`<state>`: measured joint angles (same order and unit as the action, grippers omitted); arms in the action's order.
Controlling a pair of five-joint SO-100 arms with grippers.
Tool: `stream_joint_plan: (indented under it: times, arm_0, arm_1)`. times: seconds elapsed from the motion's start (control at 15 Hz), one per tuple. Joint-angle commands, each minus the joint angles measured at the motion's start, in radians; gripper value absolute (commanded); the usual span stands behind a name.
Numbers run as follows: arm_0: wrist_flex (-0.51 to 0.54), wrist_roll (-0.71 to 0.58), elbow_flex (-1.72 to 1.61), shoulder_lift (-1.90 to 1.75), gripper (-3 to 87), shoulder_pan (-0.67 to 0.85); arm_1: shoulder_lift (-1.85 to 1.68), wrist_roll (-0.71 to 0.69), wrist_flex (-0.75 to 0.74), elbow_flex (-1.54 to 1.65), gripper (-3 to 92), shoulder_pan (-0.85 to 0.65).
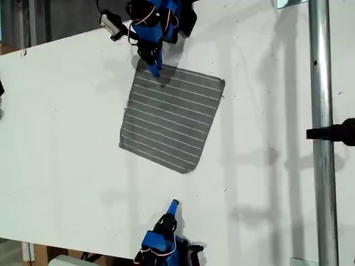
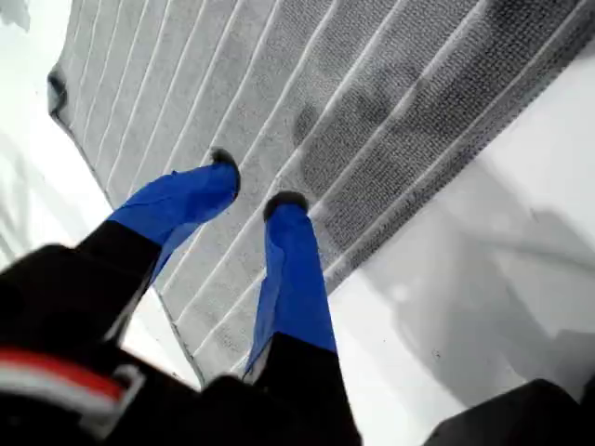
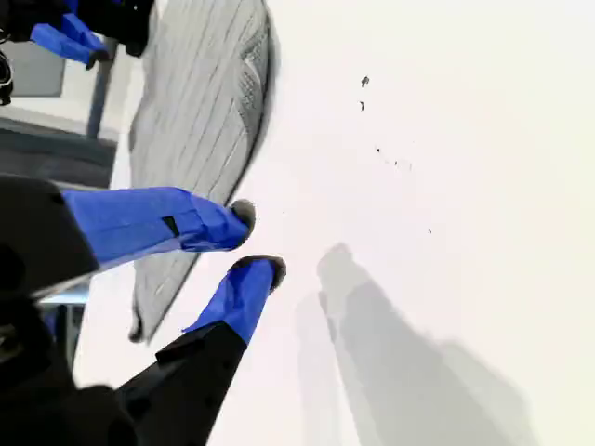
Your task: Grasp corners of a towel and fold twice.
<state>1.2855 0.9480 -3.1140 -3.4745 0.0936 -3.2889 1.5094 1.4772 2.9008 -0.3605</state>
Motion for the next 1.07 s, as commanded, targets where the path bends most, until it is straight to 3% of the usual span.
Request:
stream_joint_plan:
  times: [0.0,1.0]
  arm_0:
    - [0.003,-0.002,-0.005,-0.002,5.4,0.012]
    - [0.003,-0.002,-0.005,-0.002,5.4,-0.049]
  arm_1:
    - [-0.002,-0.011,0.008,-0.011,11.6,0.014]
    - [-0.002,-0.011,0.008,-0.011,11.6,0.014]
